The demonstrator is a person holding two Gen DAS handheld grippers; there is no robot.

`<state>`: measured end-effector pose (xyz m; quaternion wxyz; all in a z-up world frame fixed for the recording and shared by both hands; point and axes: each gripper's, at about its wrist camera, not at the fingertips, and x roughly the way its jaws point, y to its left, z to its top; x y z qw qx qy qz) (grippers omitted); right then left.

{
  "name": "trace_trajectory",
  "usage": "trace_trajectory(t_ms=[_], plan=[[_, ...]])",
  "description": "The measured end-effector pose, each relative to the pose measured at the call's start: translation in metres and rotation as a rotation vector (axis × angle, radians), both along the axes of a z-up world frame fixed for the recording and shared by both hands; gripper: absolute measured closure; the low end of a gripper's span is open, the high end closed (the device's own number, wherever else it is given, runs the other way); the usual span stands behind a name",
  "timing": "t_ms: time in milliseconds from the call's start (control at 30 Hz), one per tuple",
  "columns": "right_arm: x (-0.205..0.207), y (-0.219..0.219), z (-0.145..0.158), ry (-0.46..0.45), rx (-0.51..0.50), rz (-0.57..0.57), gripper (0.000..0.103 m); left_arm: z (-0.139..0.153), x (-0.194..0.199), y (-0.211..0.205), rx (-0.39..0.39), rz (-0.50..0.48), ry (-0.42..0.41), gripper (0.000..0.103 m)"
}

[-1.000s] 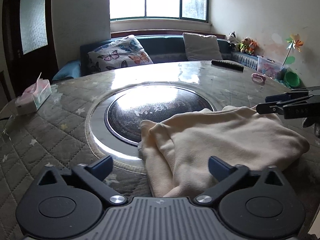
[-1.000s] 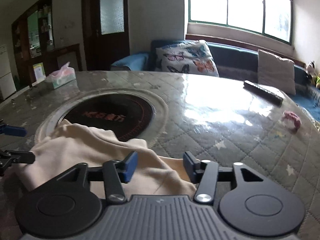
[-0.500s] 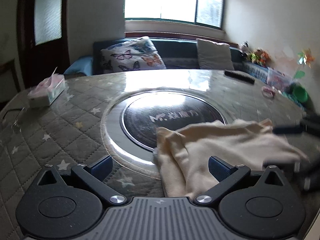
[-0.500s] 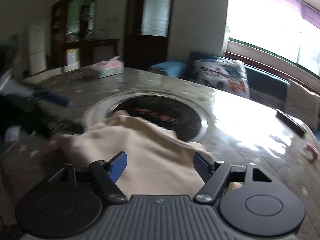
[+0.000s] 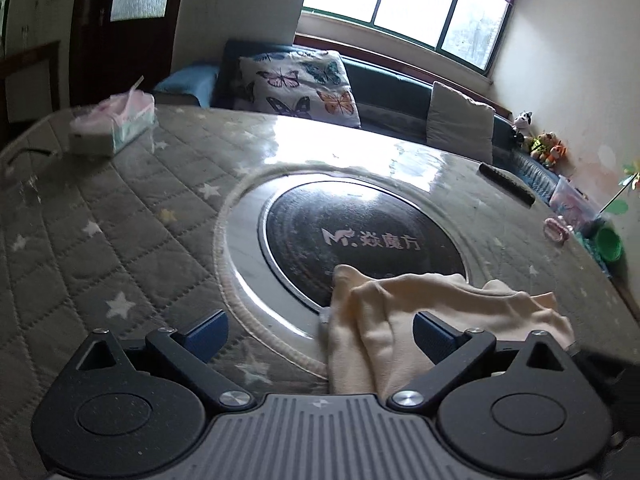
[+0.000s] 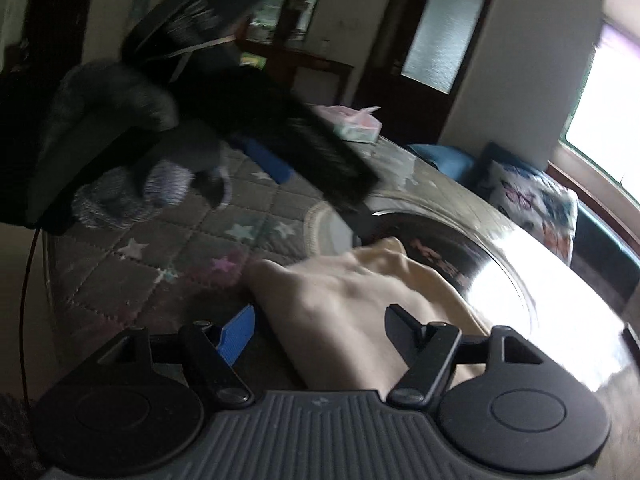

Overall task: Fold clothes
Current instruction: 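Grasp the folded shirt bundle with both grippers and lift it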

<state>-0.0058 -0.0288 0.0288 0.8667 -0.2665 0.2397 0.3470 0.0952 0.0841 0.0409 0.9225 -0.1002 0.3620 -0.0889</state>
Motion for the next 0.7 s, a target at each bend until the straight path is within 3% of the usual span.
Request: trace_trajectory(t_ms=[233, 300, 400, 500, 700], plan=[[0.002, 0.021, -0.011, -0.019, -0.064, 0.020, 0.061, -0.010, 0.008, 0.003, -0.104, 0.002, 0.070, 0.011], [0.003, 0.020, -0.010, -0.027, -0.059, 0.000, 0.076, -0.013, 0.009, 0.003, -0.125, 0.006, 0.092, 0.012], [0.006, 0.013, -0.004, -0.002, -0.015, -0.026, 0.087, -0.017, 0.011, 0.004, -0.178, 0.014, 0.130, 0.016], [0.005, 0.003, 0.004, 0.002, 0.036, -0.041, 0.090, -0.016, 0.013, 0.006, -0.237, 0.031, 0.155, 0.018], [-0.003, -0.016, 0.019, -0.002, 0.122, -0.064, 0.092, -0.021, 0.015, 0.009, -0.437, 0.061, 0.238, 0.019]])
